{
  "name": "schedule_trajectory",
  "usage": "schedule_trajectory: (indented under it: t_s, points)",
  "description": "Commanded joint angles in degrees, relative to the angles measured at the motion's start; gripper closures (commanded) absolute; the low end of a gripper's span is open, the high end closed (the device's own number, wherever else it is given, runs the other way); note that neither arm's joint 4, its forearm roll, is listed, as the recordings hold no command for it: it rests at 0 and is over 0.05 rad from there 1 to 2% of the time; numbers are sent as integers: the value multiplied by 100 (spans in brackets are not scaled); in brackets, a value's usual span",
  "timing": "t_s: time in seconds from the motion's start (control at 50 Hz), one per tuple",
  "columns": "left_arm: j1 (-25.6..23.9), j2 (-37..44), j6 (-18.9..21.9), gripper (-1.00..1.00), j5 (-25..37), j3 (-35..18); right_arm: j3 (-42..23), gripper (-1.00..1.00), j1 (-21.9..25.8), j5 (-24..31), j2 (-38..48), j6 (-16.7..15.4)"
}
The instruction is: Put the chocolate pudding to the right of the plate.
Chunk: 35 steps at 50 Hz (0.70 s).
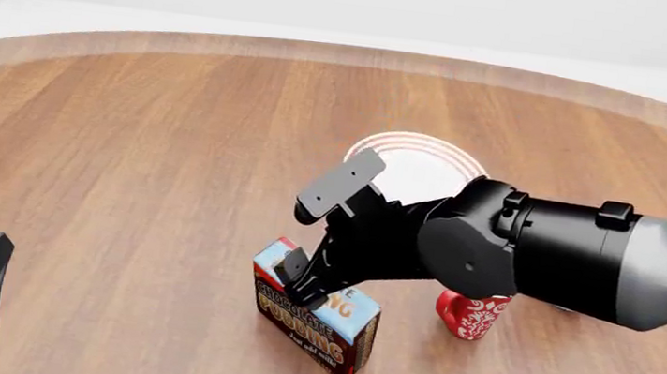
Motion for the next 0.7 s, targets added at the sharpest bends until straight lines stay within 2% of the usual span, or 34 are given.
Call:
schedule_trajectory:
  t_s: [0.02,0.7]
  points:
    - [0,0,0,-100,0,0,39,-100,-19,-83,77,31]
    - [0,0,0,-100,0,0,254,-100,-51,-331,164,115]
